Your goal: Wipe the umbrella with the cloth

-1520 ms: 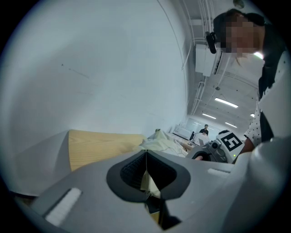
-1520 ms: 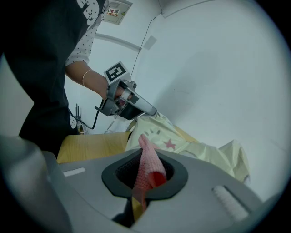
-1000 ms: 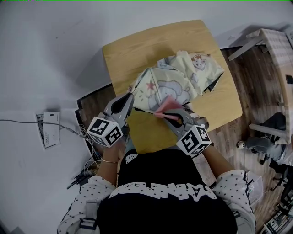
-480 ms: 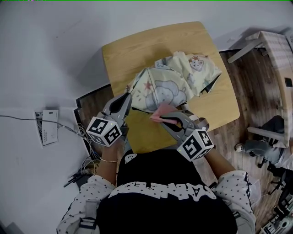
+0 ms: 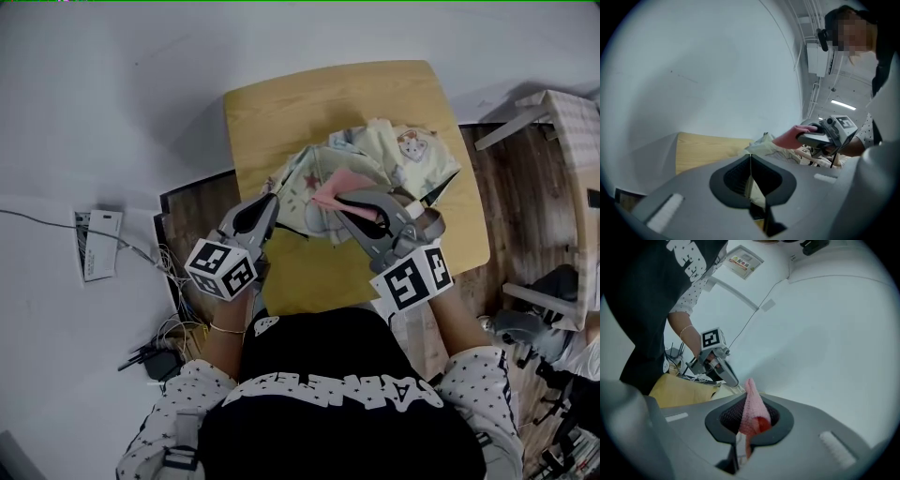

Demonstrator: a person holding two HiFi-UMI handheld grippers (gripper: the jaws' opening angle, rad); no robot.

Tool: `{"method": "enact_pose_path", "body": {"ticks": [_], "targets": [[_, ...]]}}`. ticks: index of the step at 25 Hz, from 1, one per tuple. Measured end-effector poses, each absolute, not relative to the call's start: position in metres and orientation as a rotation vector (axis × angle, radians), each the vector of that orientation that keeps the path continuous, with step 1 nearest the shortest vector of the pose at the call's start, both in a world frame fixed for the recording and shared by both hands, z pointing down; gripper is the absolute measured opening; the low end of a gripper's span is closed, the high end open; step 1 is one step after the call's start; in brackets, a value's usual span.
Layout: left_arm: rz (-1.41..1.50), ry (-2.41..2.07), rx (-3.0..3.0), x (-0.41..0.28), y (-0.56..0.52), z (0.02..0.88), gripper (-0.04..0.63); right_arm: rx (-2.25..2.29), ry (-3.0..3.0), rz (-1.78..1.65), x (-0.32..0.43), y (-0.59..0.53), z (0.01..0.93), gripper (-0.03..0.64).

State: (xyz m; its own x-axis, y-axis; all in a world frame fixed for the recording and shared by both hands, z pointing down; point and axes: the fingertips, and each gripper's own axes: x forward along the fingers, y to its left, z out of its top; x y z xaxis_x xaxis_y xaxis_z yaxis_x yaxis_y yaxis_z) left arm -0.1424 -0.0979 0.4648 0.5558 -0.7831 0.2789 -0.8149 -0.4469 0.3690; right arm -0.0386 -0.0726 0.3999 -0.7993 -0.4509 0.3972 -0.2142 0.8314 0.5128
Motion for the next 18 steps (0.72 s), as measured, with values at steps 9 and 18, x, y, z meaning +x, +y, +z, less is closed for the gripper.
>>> {"method": "enact_pose_path", "body": {"ticks": [9, 18], "targets": [[0.094, -1.317, 2.303, -0.138, -0.095, 0.465, 0.005, 0.336, -2.335, -0.852, -0.048, -0.094, 0.421, 0.034], [0.119, -1.312, 2.306, -0.136, -0.093, 0.462, 0.005, 0.324, -2.300, -0.753, -0.028, -0.086, 0.447, 0.034]]}}
